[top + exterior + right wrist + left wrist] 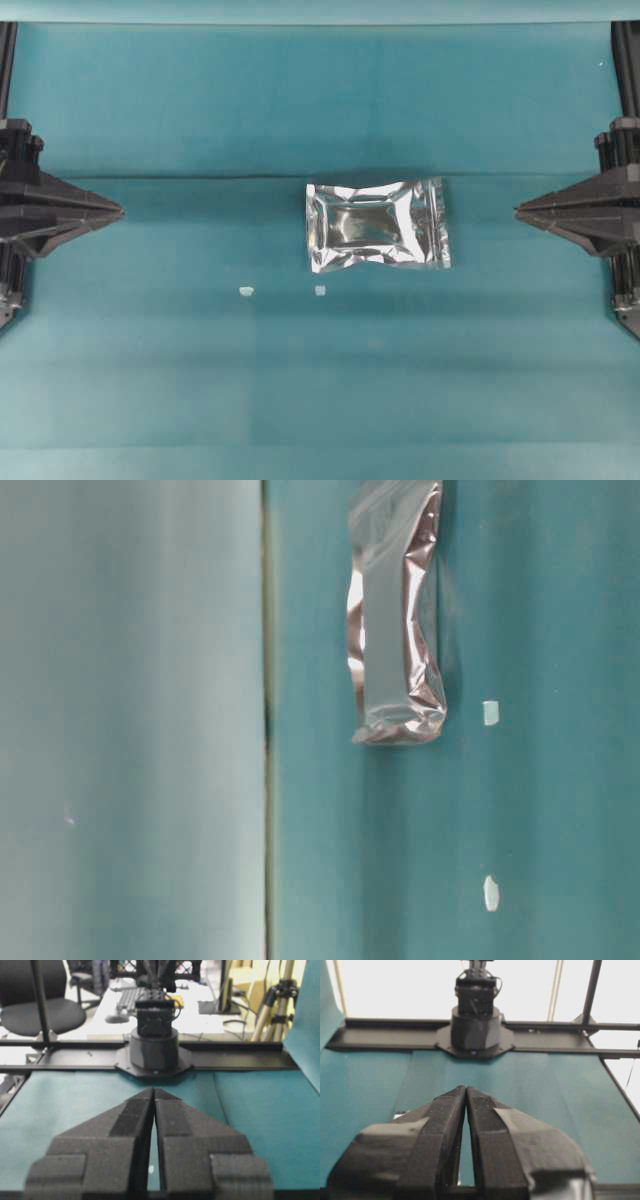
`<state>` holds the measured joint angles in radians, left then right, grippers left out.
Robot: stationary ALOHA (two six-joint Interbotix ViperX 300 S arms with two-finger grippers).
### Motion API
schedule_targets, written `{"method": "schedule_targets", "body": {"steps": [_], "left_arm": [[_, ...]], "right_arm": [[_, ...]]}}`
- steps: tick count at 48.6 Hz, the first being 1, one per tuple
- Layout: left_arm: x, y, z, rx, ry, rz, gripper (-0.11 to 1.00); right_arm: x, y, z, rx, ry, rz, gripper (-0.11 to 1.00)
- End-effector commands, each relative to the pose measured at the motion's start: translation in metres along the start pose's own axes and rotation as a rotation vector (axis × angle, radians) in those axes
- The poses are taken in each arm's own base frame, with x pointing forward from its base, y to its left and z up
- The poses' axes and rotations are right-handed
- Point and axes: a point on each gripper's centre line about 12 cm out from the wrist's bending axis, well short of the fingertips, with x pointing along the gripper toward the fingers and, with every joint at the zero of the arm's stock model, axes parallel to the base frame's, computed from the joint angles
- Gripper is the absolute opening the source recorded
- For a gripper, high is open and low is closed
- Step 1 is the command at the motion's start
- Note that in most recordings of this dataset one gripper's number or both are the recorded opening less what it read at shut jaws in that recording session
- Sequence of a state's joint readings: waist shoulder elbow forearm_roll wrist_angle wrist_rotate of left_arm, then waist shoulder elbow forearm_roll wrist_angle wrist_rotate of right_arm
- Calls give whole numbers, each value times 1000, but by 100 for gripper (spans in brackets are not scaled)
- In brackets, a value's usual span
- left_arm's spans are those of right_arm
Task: Hand over the silver zip bag and make it stand upright.
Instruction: 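Open the right gripper and move it toward the silver foil bag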
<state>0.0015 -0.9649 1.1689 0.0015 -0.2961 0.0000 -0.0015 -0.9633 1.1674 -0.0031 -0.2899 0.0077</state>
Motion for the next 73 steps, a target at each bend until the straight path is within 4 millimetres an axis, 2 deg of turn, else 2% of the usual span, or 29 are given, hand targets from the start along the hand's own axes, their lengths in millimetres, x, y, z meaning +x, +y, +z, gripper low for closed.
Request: {"method": "schedule_targets", "body": {"steps": [1, 8, 12, 17, 26, 40, 45, 51, 57, 61, 63, 68, 71, 73], "left_arm": [[11, -1, 8, -5, 3, -6, 14], [21, -2, 14, -7, 49, -13, 0], [24, -1, 16, 4, 83, -5, -1], [28, 2, 19, 6, 86, 7, -1], [32, 3, 21, 6, 97, 12, -1], [40, 3, 21, 3, 120, 12, -1], [42, 3, 19, 3, 126, 12, -1], [42, 3, 19, 3, 127, 12, -1], [42, 3, 20, 0, 124, 12, -1], [42, 3, 20, 0, 127, 13, -1], [42, 4, 19, 0, 134, 14, -1], [42, 4, 17, -2, 149, 15, -1], [43, 4, 17, 0, 150, 16, -1], [43, 4, 17, -2, 150, 16, -1]], "right_arm": [[1, 0, 12, 54, -37, -5, 9], [2, -14, 12, 392, -42, -95, 0], [2, -19, 5, 562, -9, -138, 0], [3, -27, -10, 757, 62, -214, 0], [3, -47, -49, 1046, 198, -401, 0], [-14, -68, -101, 1243, 349, -630, 0], [-17, -67, -104, 1278, 381, -638, 0], [-21, -61, -98, 1283, 383, -604, 1], [-36, -48, -89, 1296, 394, -535, 15], [-48, -42, -88, 1320, 404, -514, 35], [-54, -41, -90, 1343, 396, -521, 50], [-66, -45, -102, 1418, 359, -594, 78], [-72, -48, -108, 1443, 338, -635, 89], [-74, -50, -113, 1450, 333, -654, 93]]}}
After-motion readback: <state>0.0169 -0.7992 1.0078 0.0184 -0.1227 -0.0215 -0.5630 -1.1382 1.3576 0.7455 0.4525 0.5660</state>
